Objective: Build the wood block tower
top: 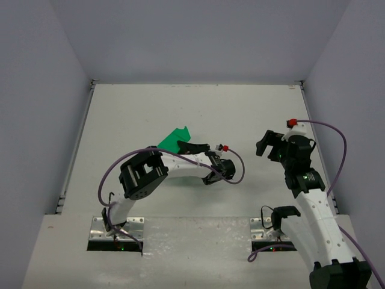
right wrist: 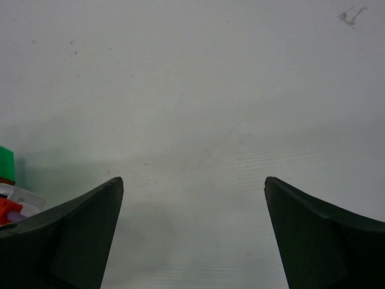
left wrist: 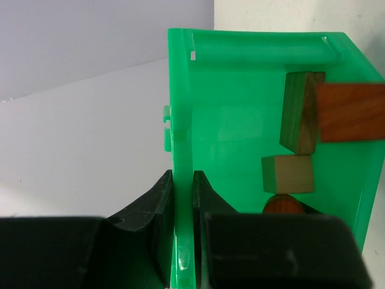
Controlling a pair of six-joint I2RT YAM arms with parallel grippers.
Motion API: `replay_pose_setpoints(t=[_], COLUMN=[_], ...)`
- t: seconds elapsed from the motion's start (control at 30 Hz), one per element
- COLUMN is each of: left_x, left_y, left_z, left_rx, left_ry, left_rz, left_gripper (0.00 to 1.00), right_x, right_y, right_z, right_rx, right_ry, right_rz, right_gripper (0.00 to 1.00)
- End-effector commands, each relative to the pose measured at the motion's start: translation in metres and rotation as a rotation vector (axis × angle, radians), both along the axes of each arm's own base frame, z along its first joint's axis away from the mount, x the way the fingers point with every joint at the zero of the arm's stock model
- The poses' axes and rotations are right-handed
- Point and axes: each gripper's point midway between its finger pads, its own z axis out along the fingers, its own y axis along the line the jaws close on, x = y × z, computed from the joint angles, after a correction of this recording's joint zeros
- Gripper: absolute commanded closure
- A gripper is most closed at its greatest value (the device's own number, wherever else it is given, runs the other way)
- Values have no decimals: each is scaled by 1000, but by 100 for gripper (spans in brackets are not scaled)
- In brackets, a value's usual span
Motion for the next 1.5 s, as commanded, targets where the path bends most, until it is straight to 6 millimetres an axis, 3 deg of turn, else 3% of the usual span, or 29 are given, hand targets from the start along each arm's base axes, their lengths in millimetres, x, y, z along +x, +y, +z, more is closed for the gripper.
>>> replay_pose_setpoints(t=[0.0, 0.27, 0.43, 0.8, 1.47], left_x=[0, 3, 6, 14, 35], left_y=[-5, -11, -11, 2, -4], left_z=[26, 7, 2, -3, -11], left_rx=[-1, 2, 36, 62, 249], left_ry=[26, 111, 123, 119, 138], left_rz=[-50, -91, -88, -31, 8], left_gripper=[100, 100, 100, 100, 100], right_x=[5, 5, 8, 37, 39], right_y=[-2, -2, -2, 24, 35], right_z=[25, 25, 13, -41, -48], right_rx=[-4, -8, 4, 125, 142], right_ry=[-78, -79, -27, 207, 228], right_rz=[-7, -4, -18, 29, 97], right_gripper=[1, 1, 1, 1, 1])
